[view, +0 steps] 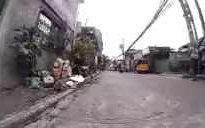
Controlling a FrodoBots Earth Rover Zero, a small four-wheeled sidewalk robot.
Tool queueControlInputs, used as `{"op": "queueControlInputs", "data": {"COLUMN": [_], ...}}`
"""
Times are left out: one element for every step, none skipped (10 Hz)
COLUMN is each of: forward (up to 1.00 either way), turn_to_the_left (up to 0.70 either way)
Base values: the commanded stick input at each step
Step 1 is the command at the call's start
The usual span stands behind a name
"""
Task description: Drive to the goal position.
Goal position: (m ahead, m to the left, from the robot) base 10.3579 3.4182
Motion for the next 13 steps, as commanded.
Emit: {"op": "queueControlInputs", "data": {"forward": [1.00, 1.00, 1.00, 1.00, 1.00, 1.00, 1.00, 1.00, 1.00, 1.00, 1.00, 1.00, 1.00], "turn_to_the_left": [0.00, 0.00, 0.00, 0.00, 0.00, 0.00, 0.00, 0.00, 0.00, 0.00, 0.00, 0.00, 0.00]}}
